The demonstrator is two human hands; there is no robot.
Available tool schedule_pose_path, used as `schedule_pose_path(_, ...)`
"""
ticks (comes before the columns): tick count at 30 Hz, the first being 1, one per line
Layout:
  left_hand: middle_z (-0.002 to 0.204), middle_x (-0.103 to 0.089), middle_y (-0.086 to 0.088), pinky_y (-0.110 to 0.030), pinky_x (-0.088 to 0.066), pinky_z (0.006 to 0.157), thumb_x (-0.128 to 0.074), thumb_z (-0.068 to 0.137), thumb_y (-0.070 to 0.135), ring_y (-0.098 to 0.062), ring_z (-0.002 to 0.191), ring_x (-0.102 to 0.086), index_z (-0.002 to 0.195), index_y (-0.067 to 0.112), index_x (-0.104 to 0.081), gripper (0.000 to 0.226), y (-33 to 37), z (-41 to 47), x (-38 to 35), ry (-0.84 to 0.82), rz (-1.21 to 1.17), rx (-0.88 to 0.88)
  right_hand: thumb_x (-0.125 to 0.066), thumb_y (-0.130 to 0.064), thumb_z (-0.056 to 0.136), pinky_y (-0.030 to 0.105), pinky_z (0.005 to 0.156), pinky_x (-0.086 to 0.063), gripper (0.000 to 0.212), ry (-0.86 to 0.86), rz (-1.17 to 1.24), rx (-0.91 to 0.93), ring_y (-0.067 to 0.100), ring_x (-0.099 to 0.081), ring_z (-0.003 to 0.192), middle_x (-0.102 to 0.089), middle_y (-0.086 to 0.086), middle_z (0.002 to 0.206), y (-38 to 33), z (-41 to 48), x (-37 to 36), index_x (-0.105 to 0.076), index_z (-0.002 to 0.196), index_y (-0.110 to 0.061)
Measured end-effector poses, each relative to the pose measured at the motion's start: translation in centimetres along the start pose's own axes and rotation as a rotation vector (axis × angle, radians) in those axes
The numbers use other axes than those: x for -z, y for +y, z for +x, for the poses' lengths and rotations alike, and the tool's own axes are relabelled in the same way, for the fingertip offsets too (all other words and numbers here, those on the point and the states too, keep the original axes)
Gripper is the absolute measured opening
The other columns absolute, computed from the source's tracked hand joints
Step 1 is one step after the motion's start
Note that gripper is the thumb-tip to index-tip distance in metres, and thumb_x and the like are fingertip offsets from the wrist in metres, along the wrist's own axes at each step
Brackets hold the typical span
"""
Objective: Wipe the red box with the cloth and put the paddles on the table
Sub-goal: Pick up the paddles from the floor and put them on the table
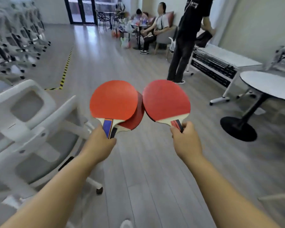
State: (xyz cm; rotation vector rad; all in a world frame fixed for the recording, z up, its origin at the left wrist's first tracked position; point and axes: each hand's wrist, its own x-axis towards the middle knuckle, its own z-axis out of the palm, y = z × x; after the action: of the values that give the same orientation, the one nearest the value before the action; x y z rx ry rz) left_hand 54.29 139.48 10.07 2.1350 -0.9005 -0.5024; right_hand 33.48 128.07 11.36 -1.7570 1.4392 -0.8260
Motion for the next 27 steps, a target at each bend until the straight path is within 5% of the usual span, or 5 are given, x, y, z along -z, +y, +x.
schedule_pose_path(4,0.083,-0.06,-0.016,-0.038,-0.049,0.062,-0.06,0.078,0.011,-0.03,0.065,-0.055,0.076,0.022,-0.033,0.03,3.6,6.3,-5.3,-0.141,-0.016,-0.066,-0.05,-0.041,0.092,0.04,0.073,-0.047,0.027,0.127,-0.018,-0.101,0.025,-0.058,0.081,-0.062,0.001,0.087,3.0,5.5,2.1,-0.046,0.102,-0.016)
schedule_pose_path(9,0.088,-0.063,-0.015,-0.04,-0.052,0.07,-0.061,0.078,0.014,-0.033,0.073,-0.06,0.081,0.024,-0.036,0.027,9.1,13.1,-11.1,-0.316,0.021,-0.163,-0.05,-0.042,0.093,0.041,0.071,-0.047,0.024,0.292,0.0,-0.208,0.025,-0.058,0.077,-0.06,0.0,0.082,5.7,11.8,4.9,-0.044,0.095,-0.019)
schedule_pose_path(15,0.083,-0.062,-0.015,-0.038,-0.051,0.063,-0.06,0.078,0.013,-0.029,0.063,-0.057,0.078,0.022,-0.037,0.026,15.7,19.7,-18.1,-0.483,0.061,-0.288,-0.049,-0.044,0.093,0.04,0.075,-0.046,0.027,0.459,-0.003,-0.343,0.026,-0.058,0.082,-0.063,0.001,0.089,8.6,17.9,8.6,-0.044,0.096,-0.017)
schedule_pose_path(27,0.085,-0.064,-0.014,-0.043,-0.055,0.071,-0.062,0.076,0.013,-0.036,0.075,-0.064,0.081,0.02,-0.04,0.024,29.8,31.4,-36.5,-0.622,0.116,-0.412,-0.047,-0.039,0.096,0.035,0.07,-0.043,0.029,0.578,-0.046,-0.478,0.028,-0.058,0.085,-0.063,0.005,0.098,17.8,34.5,17.5,-0.042,0.103,-0.012)
